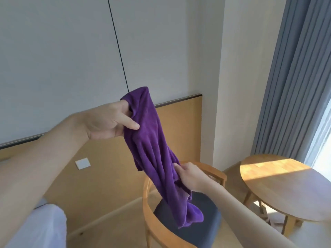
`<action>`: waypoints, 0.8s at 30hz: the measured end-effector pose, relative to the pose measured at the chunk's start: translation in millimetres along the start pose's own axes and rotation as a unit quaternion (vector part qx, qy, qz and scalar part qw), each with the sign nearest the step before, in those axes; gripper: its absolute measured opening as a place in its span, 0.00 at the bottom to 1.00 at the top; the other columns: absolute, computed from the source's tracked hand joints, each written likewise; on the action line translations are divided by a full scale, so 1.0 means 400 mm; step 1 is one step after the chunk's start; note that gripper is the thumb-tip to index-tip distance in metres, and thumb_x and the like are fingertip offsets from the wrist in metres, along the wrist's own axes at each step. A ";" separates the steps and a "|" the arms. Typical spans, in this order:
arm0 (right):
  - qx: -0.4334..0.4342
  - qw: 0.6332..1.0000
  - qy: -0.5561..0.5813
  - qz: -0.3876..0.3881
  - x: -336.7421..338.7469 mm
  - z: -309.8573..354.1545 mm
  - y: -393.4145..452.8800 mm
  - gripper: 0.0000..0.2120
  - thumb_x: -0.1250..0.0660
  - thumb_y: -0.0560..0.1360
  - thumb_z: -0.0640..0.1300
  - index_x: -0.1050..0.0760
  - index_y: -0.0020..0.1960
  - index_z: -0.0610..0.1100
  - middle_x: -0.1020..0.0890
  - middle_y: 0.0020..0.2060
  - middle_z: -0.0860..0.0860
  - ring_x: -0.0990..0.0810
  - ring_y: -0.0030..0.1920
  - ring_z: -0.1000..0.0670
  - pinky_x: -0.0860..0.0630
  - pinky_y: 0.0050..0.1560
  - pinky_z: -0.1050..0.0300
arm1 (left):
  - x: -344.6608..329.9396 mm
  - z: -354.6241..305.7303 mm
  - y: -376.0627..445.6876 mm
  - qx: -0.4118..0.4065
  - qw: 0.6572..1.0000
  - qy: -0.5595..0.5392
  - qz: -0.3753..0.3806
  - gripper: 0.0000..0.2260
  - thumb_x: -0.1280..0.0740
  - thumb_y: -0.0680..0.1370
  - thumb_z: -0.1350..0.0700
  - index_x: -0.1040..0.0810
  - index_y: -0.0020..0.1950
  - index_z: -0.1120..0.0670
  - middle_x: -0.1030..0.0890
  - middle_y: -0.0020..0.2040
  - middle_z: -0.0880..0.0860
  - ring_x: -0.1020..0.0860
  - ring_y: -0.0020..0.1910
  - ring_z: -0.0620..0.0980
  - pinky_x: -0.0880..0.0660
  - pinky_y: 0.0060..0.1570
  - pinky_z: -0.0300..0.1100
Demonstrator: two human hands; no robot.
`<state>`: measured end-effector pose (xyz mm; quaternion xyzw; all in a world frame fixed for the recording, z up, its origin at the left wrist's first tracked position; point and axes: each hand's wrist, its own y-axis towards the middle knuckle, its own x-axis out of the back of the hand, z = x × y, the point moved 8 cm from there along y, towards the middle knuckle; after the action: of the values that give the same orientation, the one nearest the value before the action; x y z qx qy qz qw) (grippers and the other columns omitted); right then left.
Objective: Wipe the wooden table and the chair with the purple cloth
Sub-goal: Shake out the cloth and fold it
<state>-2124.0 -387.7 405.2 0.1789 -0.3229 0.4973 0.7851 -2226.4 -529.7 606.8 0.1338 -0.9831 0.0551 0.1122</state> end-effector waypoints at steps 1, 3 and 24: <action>0.020 0.994 -0.108 -0.016 0.032 0.008 0.006 0.24 0.49 0.86 0.55 0.23 0.48 0.39 0.18 0.40 0.42 0.18 0.43 0.40 0.21 0.47 0.45 | 0.016 0.007 -0.009 0.015 1.000 0.013 -0.009 0.26 0.34 0.74 0.73 0.32 0.71 0.65 0.24 0.67 0.65 0.23 0.65 0.63 0.25 0.65 0.58; 0.017 0.981 -0.189 -0.047 0.114 0.025 0.027 0.25 0.49 0.86 0.57 0.24 0.45 0.41 0.20 0.36 0.45 0.18 0.40 0.43 0.23 0.39 0.50 | 0.036 0.013 -0.023 0.029 0.999 0.033 -0.022 0.23 0.36 0.76 0.75 0.29 0.70 0.61 0.21 0.66 0.62 0.20 0.63 0.59 0.20 0.57 0.51; -0.063 0.934 0.351 0.032 0.045 0.062 0.110 0.13 0.40 0.83 0.45 0.21 0.45 0.40 0.13 0.42 0.43 0.14 0.39 0.46 0.16 0.42 0.49 | 0.144 0.197 -0.032 0.031 0.974 -0.117 -0.189 0.15 0.39 0.77 0.76 0.25 0.62 0.68 0.20 0.60 0.66 0.17 0.54 0.57 0.18 0.52 0.47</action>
<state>-2166.1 -371.2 433.9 -0.0670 -0.0628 0.5324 0.8415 -2293.4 -567.2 544.9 0.3265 -0.9440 0.0473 0.0004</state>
